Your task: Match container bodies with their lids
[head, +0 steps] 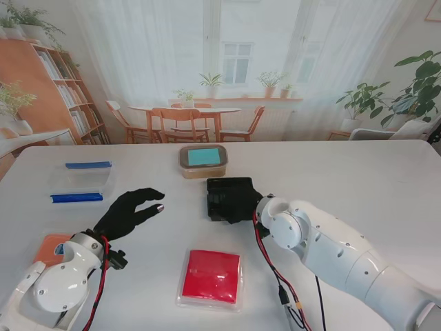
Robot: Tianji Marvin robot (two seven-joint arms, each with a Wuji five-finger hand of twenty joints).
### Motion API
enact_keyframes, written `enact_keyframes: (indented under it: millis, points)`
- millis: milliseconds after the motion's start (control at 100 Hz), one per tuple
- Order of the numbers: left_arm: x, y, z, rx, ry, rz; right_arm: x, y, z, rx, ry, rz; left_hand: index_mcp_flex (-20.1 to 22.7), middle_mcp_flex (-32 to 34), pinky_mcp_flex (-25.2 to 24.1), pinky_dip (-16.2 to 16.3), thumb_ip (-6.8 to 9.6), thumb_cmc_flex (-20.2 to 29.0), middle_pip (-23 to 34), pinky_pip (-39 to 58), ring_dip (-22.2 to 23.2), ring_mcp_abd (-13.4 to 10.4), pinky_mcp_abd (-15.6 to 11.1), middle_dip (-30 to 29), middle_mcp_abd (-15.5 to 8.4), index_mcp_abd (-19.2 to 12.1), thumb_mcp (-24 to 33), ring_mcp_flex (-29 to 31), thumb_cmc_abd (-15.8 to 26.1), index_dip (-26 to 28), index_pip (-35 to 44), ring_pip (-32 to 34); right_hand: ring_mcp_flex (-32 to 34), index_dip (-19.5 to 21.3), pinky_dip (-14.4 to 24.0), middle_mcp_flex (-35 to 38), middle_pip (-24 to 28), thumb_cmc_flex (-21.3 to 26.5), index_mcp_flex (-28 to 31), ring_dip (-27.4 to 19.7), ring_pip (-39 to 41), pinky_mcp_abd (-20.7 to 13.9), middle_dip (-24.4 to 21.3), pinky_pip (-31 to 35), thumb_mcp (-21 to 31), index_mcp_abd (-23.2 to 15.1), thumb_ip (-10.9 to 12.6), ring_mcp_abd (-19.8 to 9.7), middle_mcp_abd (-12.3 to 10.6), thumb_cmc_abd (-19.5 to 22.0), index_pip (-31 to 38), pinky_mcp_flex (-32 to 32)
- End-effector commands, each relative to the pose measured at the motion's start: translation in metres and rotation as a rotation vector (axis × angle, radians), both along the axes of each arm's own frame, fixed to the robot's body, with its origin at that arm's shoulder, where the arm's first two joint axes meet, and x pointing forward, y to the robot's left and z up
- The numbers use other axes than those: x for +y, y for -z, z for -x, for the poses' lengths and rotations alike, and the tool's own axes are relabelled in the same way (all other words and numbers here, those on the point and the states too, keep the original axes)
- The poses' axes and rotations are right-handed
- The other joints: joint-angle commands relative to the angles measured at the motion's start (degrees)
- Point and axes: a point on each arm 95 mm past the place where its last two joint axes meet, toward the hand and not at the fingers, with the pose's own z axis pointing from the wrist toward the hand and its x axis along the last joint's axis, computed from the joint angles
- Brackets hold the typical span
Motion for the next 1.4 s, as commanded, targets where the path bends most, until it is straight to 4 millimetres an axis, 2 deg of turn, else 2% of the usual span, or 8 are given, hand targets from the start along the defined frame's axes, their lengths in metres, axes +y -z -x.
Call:
enact_keyframes:
  millis: [0, 230, 390, 860, 1060, 1270, 1290, 1390]
  points:
    - [0.000, 0.002, 0.003, 0.007, 0.004, 0.000, 0.013, -0.003, -0.001, 0.005, -0.009, -0.010, -0.72, -0.77, -0.74, 0.69, -1.06, -2.16, -0.88, -1.36, -0.57, -1.22, -0.50, -0.50, -1.07, -1.40, -1.26, -1.51, 1.11, -0.18, -0.67, -1.32, 0.53, 0.45, -0.49, 0.76, 0.01, 2.38, 2.83, 0.21, 0.30, -0.19, 0.67, 1.37, 1.35, 0.58, -1.51, 0.37, 0.83, -1.43, 0.86, -0.25]
    - [0.002, 0.002, 0.004, 0.008, 0.001, -0.005, 0.031, -0.002, -0.003, 0.025, -0.009, -0.041, -0.69, -0.83, -0.70, 0.72, -1.07, -2.24, -0.92, -1.39, -0.57, -1.22, -0.48, -0.51, -1.12, -1.51, -1.27, -1.51, 1.18, -0.17, -0.66, -1.33, 0.44, 0.43, -0.67, 0.74, -0.01, 2.54, 3.00, 0.23, 0.33, -0.11, 0.73, 1.24, 1.52, 0.77, -1.50, 0.50, 1.05, -1.80, 0.91, -0.23]
    - [0.004, 0.003, 0.005, 0.006, -0.007, -0.003, 0.038, -0.004, 0.004, 0.038, -0.010, -0.047, -0.74, -0.83, -0.71, 0.73, -1.07, -2.17, -0.90, -1.41, -0.57, -1.24, -0.47, -0.50, -1.18, -1.39, -1.25, -1.52, 1.11, -0.17, -0.69, -1.34, 0.42, 0.39, -0.79, 0.90, -0.07, 2.62, 3.20, 0.22, 0.32, -0.03, 0.75, 1.14, 1.75, 1.05, -1.47, 0.59, 1.19, -2.17, 0.96, -0.29]
    - [0.002, 0.005, 0.008, 0.012, 0.000, 0.011, 0.043, 0.000, 0.025, 0.073, 0.006, -0.031, -0.74, -0.81, -0.71, 0.75, -1.07, -2.23, -0.91, -1.49, -0.57, -1.26, -0.48, -0.50, -1.12, -1.45, -1.27, -1.49, 1.10, -0.17, -0.69, -1.36, 0.40, 0.37, -0.97, 1.05, -0.27, 2.51, 3.36, 0.21, 0.35, 0.13, 0.82, 1.06, 2.25, 1.65, -1.53, 0.75, 1.47, -2.59, 1.06, -0.32]
    - [0.001, 0.006, 0.010, 0.013, 0.004, 0.010, 0.045, 0.003, 0.031, 0.081, 0.005, -0.040, -0.71, -0.83, -0.69, 0.77, -1.08, -2.27, -0.94, -1.50, -0.58, -1.29, -0.46, -0.51, -1.14, -1.41, -1.28, -1.54, 1.14, -0.16, -0.67, -1.40, 0.58, 0.29, -0.91, 1.16, -0.27, 0.46, 3.01, 0.23, 0.42, 0.08, 0.92, 1.23, 1.81, 0.53, -1.06, 0.66, 1.43, -3.09, 0.89, -0.29]
    - [0.002, 0.007, 0.010, 0.011, 0.008, 0.004, 0.047, -0.003, 0.037, 0.059, 0.023, -0.090, -0.85, -0.87, -0.74, 0.80, -1.07, -2.21, -0.98, -1.50, -0.60, -1.30, -0.46, -0.52, -1.11, -1.30, -1.25, -1.55, 1.12, -0.18, -0.73, -1.43, -1.20, 0.62, -1.53, -1.34, -1.02, -3.63, 0.11, 0.14, -0.03, 0.04, 1.01, -0.14, 0.70, -0.65, -0.68, 0.34, 1.99, -2.63, -2.66, -0.53]
    - [0.002, 0.006, 0.010, 0.011, 0.009, 0.004, 0.047, -0.005, 0.037, 0.055, 0.022, -0.094, -0.84, -0.86, -0.74, 0.79, -1.07, -2.19, -0.98, -1.52, -0.60, -1.24, -0.46, -0.52, -1.11, -1.47, -1.24, -1.58, 1.09, -0.18, -0.73, -1.44, -1.24, 2.29, -1.56, -1.41, -1.16, -3.75, 0.46, 0.08, 0.00, 0.05, 1.07, -0.47, 0.27, -0.89, -0.26, 0.37, 2.05, -2.49, -4.50, -0.42]
    - [0.000, 0.005, 0.010, 0.009, 0.014, 0.007, 0.048, -0.011, 0.039, 0.034, 0.017, -0.110, -0.79, -0.82, -0.72, 0.78, -1.08, -2.21, -0.97, -1.53, -0.59, -1.21, -0.43, -0.52, -1.02, -1.37, -1.27, -1.50, 1.05, -0.18, -0.72, -1.40, -1.85, 3.89, -1.47, -2.38, -1.56, -4.62, -0.16, -0.10, -0.10, 0.19, 1.07, -0.94, -0.38, -1.58, 0.09, 0.47, 2.31, -1.75, -8.19, -0.49]
